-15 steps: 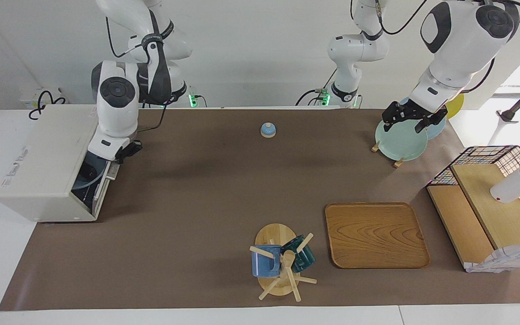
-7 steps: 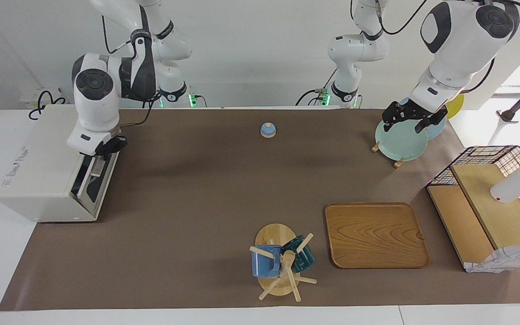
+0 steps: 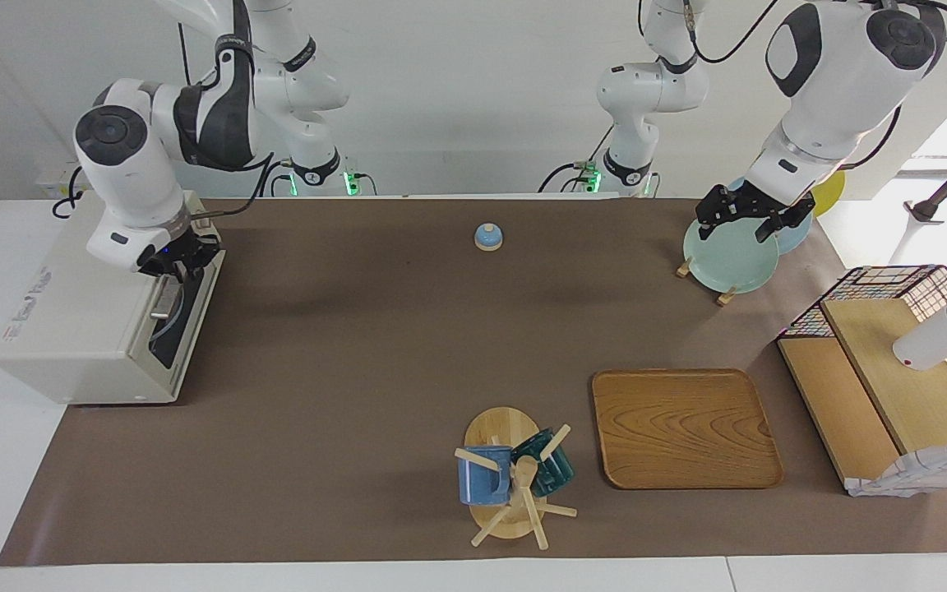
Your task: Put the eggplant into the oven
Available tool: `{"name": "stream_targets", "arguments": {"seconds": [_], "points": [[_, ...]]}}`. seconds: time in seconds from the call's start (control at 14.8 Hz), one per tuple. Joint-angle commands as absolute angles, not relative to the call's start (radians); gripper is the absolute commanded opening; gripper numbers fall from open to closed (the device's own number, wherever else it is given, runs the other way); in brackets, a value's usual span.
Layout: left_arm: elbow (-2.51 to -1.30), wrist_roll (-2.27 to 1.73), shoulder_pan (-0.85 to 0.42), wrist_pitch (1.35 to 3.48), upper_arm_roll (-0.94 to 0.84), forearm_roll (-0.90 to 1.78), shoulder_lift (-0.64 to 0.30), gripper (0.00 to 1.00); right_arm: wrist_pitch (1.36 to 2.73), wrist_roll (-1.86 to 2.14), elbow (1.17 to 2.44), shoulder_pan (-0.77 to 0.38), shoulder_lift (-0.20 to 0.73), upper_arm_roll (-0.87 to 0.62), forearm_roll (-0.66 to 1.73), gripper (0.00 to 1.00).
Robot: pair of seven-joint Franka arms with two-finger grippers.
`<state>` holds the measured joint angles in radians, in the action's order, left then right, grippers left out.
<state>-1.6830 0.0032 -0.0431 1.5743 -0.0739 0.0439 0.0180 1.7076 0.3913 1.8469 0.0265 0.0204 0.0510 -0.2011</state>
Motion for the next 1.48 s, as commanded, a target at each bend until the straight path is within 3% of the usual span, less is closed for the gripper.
{"name": "stream_targets", "arguments": {"seconds": [0.0, 0.07, 0.13, 1.41], "points": [[-1.704, -0.002, -0.035, 1.585, -0.075, 0.054, 0.041, 1.00, 1.628, 0.405, 1.749, 0.035, 0.012, 0.040, -0.114, 0.46], [-1.704, -0.002, -0.035, 1.585, -0.075, 0.054, 0.043, 1.00, 1.611, 0.385, 1.734, 0.034, 0.006, 0.038, -0.098, 0.63], [-1.704, -0.002, -0.035, 1.585, -0.075, 0.054, 0.043, 1.00, 1.608, 0.367, 1.733, 0.038, 0.002, 0.038, -0.094, 1.00], [-1.704, -0.002, -0.035, 1.585, -0.075, 0.054, 0.041, 1.00, 1.572, 0.174, 1.706, -0.034, -0.012, 0.077, -0.014, 1.00]]}}
